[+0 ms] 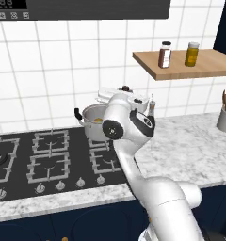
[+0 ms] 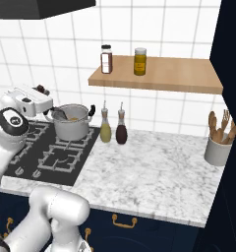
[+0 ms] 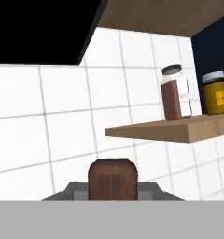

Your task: Put the tomato and potato in the pot. Retrieve the spatula and lightly stir the vegetables in the pot.

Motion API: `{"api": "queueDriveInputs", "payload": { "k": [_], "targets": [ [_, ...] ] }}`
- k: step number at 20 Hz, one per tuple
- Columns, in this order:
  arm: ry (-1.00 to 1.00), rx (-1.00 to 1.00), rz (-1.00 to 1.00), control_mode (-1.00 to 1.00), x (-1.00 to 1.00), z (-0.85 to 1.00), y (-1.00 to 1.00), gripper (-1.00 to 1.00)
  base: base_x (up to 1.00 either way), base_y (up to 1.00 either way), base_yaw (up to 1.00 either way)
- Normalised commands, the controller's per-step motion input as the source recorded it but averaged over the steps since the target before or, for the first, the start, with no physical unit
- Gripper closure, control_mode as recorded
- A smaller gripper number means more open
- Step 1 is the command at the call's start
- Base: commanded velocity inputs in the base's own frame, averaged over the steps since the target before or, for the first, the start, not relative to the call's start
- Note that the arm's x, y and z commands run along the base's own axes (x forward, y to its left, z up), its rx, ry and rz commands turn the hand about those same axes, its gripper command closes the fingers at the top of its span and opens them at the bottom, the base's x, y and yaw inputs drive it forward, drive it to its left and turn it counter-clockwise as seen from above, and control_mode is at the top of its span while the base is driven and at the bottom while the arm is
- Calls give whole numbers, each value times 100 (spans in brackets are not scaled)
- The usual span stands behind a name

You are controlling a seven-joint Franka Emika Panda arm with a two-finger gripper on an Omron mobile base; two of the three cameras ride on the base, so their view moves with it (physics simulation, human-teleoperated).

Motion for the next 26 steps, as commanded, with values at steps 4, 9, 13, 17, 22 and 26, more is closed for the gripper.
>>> {"api": "queueDriveInputs", "payload": {
  "k": [4,9,13,17,22,26],
  "targets": [
    [0,-18,0,-100,98,0,50,100,0,0,0],
    [7,-16,0,-100,96,-19,43,100,0,0,0],
    [11,-10,0,-100,81,-45,40,100,0,0,0],
    [10,-6,0,-100,87,-35,39,100,0,0,0],
    [10,-4,0,-100,77,-34,38,100,0,0,0],
    [15,0,0,-100,71,-48,23,100,0,0,0]
  ]
}}
